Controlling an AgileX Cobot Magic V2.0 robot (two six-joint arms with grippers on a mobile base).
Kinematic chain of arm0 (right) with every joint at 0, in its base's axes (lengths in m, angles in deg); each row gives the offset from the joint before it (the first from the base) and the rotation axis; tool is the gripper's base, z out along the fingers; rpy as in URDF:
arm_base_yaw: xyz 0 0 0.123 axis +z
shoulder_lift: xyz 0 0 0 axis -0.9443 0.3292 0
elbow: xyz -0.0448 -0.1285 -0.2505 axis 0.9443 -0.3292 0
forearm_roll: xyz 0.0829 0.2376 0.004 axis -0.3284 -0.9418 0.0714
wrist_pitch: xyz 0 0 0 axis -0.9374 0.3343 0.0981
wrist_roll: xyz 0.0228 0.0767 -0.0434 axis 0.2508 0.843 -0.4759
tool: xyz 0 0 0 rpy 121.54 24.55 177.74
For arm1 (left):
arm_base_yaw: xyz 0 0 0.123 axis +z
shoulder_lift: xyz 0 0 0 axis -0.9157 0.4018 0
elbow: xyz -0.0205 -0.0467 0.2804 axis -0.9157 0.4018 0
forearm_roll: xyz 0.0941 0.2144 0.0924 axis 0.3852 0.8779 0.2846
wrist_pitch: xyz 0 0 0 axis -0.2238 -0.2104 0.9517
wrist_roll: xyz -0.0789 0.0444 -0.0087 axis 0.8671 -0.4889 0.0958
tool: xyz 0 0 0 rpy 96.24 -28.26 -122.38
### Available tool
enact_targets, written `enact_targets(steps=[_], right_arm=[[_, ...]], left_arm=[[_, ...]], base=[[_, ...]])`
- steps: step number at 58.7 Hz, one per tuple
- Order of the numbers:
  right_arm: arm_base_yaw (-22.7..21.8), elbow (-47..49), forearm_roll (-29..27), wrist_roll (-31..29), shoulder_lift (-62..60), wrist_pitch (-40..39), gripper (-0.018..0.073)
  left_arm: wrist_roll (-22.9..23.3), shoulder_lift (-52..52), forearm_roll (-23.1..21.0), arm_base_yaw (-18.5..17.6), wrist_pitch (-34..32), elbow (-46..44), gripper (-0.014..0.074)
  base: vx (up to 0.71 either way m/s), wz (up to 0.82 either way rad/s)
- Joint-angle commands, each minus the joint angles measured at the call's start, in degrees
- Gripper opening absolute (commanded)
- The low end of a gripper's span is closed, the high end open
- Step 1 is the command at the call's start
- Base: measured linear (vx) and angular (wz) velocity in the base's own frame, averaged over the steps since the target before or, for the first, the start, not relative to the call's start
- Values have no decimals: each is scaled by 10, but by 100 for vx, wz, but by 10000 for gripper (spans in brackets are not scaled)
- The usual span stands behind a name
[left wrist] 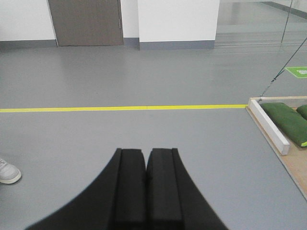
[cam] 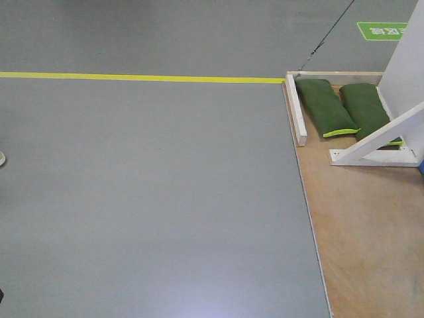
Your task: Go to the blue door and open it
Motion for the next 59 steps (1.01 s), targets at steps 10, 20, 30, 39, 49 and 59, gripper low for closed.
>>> enact_targets(steps=[10,20,30,39,49,59], right_arm=[[-3,250,2,-2,178,-66,12],[-3,386,2,-2,266,-132,12],[-6,423,2,-2,299,-250,12],[-78,423,8,-2,306,-318,12],[-279,423,10,-2,309,-308,12],[-482,423,1,-2,314,-306,12]], left_arm=[[1,-6,-3,-3,-44,-15,73],[1,-6,-3,-3,-44,-15,73],[1,-6,-3,-3,-44,-15,73],[1,-6,-3,-3,-44,-15,73],[1,-6,-3,-3,-44,-15,73],[1,-6,-3,-3,-44,-15,73]], base=[[0,0],[0,0],[0,0],[0,0],[0,0],[0,0]])
